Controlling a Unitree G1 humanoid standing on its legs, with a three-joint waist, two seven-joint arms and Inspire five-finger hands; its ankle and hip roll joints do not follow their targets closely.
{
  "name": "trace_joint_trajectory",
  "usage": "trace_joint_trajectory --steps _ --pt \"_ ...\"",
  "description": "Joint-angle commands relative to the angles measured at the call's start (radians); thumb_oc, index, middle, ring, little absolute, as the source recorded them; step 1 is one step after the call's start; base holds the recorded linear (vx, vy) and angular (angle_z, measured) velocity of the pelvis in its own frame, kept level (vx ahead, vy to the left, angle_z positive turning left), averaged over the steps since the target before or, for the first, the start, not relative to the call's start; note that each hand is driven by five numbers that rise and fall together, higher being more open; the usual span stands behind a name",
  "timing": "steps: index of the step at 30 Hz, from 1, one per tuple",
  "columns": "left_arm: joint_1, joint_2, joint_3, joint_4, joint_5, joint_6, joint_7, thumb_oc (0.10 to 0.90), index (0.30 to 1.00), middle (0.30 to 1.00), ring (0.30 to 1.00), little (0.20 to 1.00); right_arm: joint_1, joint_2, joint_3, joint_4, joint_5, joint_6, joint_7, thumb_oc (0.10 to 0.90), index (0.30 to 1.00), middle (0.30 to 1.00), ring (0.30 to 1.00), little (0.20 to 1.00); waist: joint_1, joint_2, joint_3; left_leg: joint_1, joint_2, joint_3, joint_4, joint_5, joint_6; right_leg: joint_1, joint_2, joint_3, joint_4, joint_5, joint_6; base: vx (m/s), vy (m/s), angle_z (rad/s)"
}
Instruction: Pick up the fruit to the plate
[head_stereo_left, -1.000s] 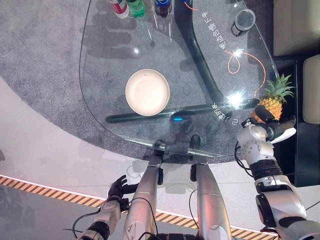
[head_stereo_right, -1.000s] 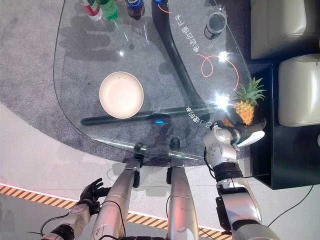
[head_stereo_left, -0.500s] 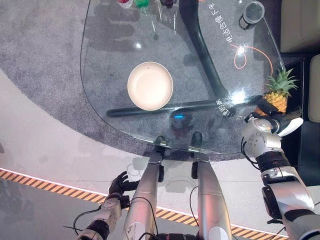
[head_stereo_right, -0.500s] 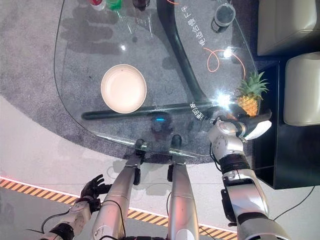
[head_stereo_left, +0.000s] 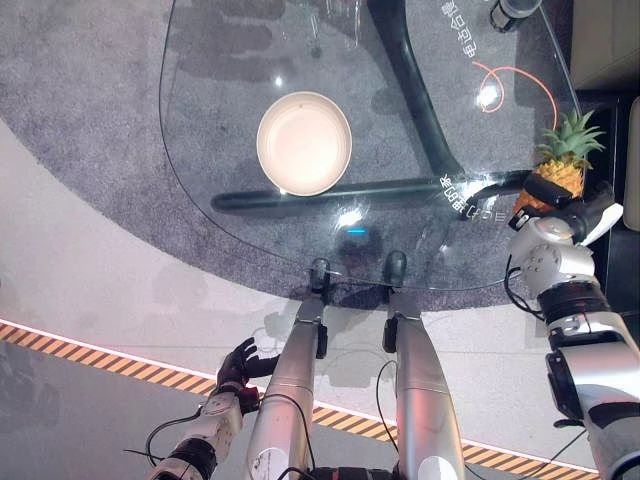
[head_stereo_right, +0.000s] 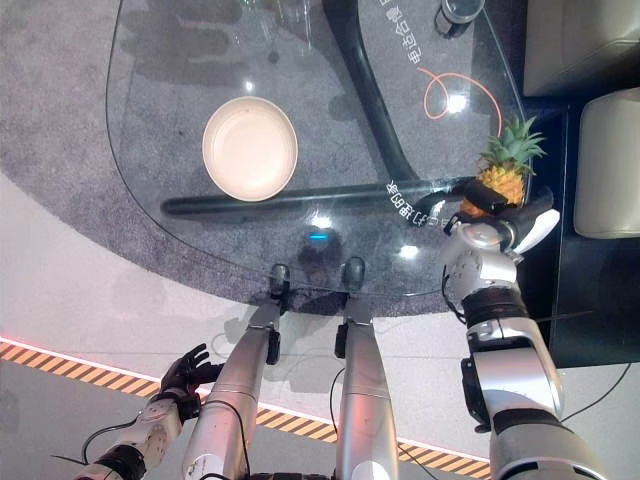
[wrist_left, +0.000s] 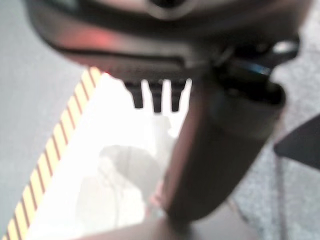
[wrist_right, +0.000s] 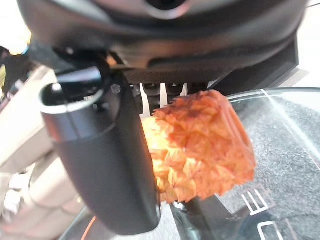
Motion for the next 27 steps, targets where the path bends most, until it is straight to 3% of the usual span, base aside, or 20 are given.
trace_joint_trajectory --steps 1,2,14,27 --pt "0.106 -0.080 -0.072 -0.046 -0.018 0.019 -0.031 0.800 0.900 0.900 0.900 0.900 -0.023 0.008 0.122 0.071 0.010 0.144 0.239 0.594 0.724 0.724 0.724 0.694 0.055 0.073 -0.019 -0.035 -0.049 0.025 0.160 0.007 0.066 0.019 0.052 -0.061 0.063 0.035 -0.063 0.00 0.000 0.00" --pt "0.106 -0.079 -0.072 -0.048 -0.017 0.018 -0.032 0.800 0.900 0.900 0.900 0.900 -0.027 0.005 0.129 0.078 0.001 0.159 0.249 0.100 0.300 0.300 0.300 0.200 0.056 0.073 -0.019 -0.034 -0.049 0.024 0.160 0.007 0.066 0.020 0.051 -0.063 0.064 0.034 -0.063 0.00 0.005 -0.45" --pt "0.119 -0.066 -0.076 -0.057 -0.037 -0.005 -0.058 0.800 0.900 0.900 0.900 0.900 -0.043 -0.012 0.149 0.103 -0.062 0.200 0.246 0.100 0.300 0.300 0.300 0.200 0.067 0.071 -0.019 -0.041 -0.051 0.015 0.178 -0.003 0.070 0.012 0.054 -0.064 0.089 0.024 -0.060 0.00 0.001 0.07" --pt "0.120 -0.064 -0.068 -0.039 -0.042 -0.035 -0.086 0.800 0.900 0.900 0.900 0.900 -0.062 -0.039 0.144 0.163 -0.092 0.193 0.271 0.100 0.300 0.300 0.300 0.200 0.075 0.070 -0.019 -0.031 -0.051 0.005 0.188 -0.006 0.072 0.020 0.060 -0.062 0.109 0.016 -0.060 0.00 0.000 0.00"
